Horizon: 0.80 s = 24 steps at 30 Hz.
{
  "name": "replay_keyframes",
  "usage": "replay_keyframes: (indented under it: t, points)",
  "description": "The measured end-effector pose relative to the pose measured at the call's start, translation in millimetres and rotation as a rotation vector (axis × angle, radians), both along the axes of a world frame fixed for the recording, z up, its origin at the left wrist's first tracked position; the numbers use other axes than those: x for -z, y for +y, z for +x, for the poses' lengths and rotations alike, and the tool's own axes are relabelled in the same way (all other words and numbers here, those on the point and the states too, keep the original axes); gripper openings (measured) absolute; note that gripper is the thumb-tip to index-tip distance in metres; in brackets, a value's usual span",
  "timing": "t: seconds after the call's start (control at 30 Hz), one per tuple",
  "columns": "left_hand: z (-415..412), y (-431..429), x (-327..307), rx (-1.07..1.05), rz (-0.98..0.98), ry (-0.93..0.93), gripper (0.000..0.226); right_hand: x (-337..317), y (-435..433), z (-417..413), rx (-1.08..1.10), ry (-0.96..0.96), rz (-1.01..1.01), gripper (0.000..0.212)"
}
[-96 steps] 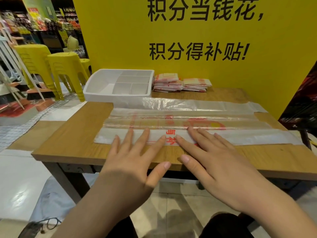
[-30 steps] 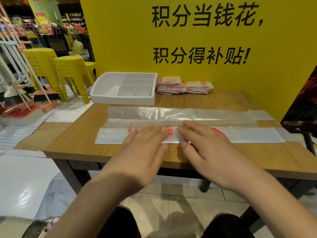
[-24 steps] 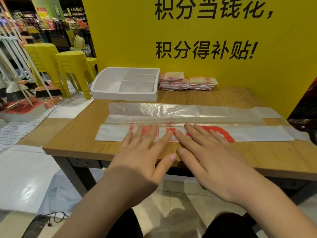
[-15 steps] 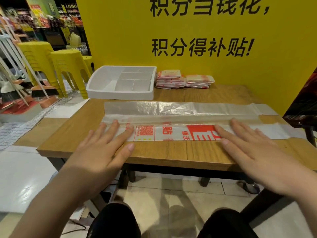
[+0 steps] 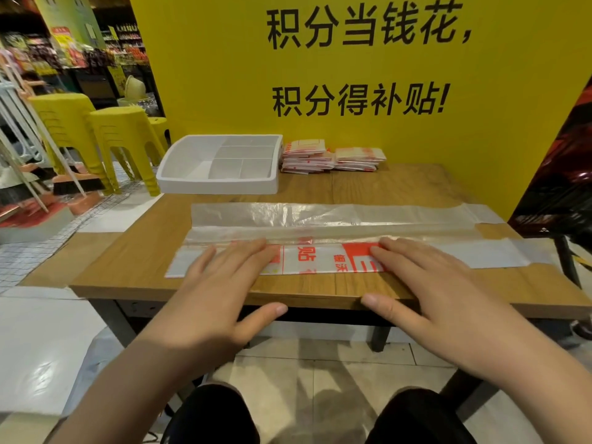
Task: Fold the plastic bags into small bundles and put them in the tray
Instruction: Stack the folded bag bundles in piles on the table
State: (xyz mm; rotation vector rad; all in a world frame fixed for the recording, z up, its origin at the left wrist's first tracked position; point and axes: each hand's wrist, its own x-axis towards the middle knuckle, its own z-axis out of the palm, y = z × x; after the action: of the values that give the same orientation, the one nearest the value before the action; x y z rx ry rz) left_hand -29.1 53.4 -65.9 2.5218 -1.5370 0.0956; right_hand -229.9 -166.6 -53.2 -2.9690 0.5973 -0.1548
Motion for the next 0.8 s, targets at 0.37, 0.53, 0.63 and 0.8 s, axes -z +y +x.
replay_keyframes:
  t: [0.37, 0.53, 0.63, 0.8]
  points:
    - [13, 5, -19, 0.077, -0.181, 0.100, 0.041, -15, -12, -4, -0.080, -0.174, -0.062, 0.053]
    - [25, -8, -52, 0.080, -0.139, 0.205, 0.025, -40, -23, 17, -0.060, -0.097, 0.040, 0.041]
    - [43, -23, -55, 0.031, -0.137, 0.180, 0.014, -42, -31, 33, 0.014, -0.083, -0.006, 0.039]
    - [60, -31, -36, 0.019, -0.153, 0.069, 0.032, -24, -36, 42, -0.014, -0.077, -0.124, 0.043]
